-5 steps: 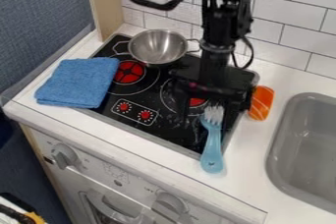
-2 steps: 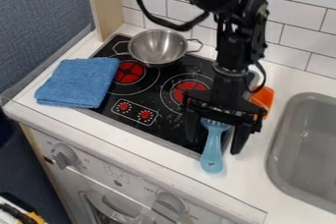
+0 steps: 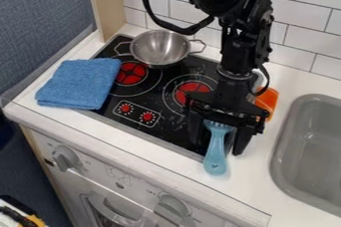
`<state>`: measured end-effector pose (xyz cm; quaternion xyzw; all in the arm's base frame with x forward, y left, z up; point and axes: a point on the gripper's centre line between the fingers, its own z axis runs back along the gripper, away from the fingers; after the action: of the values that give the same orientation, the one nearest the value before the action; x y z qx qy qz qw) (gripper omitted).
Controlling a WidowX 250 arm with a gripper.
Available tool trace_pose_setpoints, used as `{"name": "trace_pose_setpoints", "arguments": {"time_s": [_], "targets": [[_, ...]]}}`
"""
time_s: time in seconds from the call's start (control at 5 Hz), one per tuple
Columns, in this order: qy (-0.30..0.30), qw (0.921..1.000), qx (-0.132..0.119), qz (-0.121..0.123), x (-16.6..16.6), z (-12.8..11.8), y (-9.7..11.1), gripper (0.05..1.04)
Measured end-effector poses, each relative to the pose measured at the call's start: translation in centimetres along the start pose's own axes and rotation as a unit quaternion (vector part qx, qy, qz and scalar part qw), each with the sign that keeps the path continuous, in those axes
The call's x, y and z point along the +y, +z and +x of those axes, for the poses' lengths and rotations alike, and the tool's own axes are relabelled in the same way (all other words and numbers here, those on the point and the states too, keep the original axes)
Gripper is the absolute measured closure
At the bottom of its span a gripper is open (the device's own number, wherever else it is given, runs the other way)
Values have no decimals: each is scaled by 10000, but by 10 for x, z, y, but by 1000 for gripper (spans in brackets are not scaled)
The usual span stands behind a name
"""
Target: Put the blue brush on the blue cloth
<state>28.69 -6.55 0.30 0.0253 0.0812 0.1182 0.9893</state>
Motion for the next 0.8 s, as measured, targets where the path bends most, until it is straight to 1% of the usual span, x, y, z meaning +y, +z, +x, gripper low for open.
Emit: {"name": "trace_pose_setpoints", "arguments": {"time_s": [0.2,0.4,0.6,0.8], "targets": [[-10,9999,-59,-143,-2,-3,1,392],[-168,9996,55,-242,-2,-4,3,669],[-259,9994,91,-194,-1,-4,3,754],[-263,9995,150,-38,4,-3,7,755]]}}
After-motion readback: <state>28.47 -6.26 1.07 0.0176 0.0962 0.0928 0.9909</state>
